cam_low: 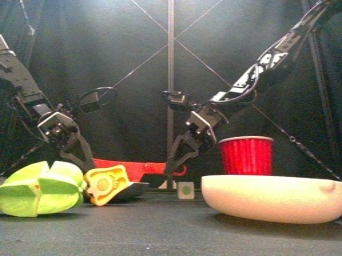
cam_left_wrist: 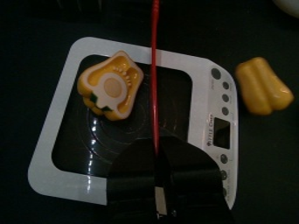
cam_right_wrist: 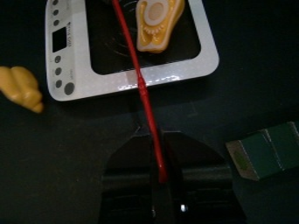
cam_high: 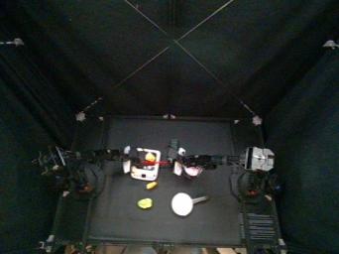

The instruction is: Cut squash

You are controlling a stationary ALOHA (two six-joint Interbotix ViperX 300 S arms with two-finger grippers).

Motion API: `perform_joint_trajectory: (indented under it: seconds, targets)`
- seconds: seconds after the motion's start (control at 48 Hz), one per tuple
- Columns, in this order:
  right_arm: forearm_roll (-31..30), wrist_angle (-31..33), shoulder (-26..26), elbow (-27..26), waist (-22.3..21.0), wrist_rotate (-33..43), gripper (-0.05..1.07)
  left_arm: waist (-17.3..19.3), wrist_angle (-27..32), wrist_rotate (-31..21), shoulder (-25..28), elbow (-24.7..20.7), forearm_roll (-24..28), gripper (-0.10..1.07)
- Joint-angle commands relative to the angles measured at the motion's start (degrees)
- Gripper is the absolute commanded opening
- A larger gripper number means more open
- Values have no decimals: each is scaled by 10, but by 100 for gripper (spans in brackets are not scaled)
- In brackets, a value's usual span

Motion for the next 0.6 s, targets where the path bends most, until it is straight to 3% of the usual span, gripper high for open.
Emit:
perform_joint_trajectory:
  seconds: [0.0,0.438,0.583]
  targets:
    - [4,0,-19,-18,-22,5,22,-4,7,-2,-14,-7,0,28]
    - [4,1,-54,-16,-14,3,22,-19,8,-4,-105,6,2,28]
    - [4,1,-55,-16,-11,3,22,-21,8,-4,-111,12,3,28]
